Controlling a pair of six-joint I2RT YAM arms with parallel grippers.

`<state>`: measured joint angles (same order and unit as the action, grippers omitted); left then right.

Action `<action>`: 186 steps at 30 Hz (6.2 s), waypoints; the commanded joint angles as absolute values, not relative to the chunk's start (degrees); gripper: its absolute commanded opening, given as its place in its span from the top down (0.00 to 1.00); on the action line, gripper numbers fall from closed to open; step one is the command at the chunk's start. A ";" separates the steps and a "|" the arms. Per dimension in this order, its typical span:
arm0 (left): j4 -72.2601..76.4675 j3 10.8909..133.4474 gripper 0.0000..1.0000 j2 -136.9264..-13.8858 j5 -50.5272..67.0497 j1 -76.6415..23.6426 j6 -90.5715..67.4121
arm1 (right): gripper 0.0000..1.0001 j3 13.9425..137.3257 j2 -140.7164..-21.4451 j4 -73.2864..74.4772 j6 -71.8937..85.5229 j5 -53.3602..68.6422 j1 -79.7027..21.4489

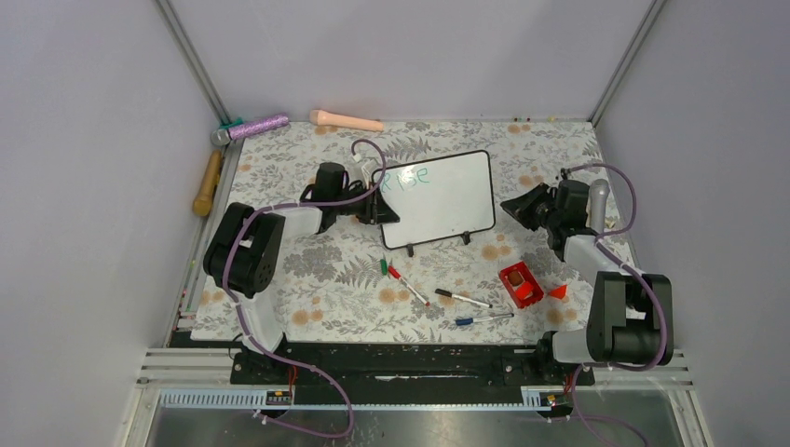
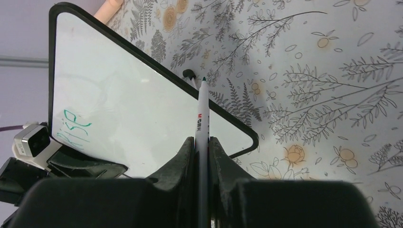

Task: Write a sentence on the whiteboard
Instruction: Adjust the whiteboard at the center of the board, then hold the whiteboard on the whiteboard stand.

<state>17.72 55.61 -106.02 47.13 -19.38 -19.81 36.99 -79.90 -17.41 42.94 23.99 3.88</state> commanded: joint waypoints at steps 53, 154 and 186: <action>35.16 41.02 0.81 -94.76 39.17 -15.97 -27.29 | 1.00 61.36 -115.12 -34.58 75.81 13.97 -4.05; 54.15 20.56 0.01 -75.55 2.19 -18.45 -22.97 | 1.00 45.94 -61.63 -20.43 17.41 -7.90 -21.92; 74.13 24.57 0.29 -96.59 26.63 -18.76 -36.61 | 1.00 49.80 -68.45 -19.49 15.81 -7.02 -28.39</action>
<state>66.83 21.80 -94.74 24.14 -18.59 -34.70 46.46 -67.90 -18.44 16.73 -7.46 -27.70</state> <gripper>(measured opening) 0.738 0.155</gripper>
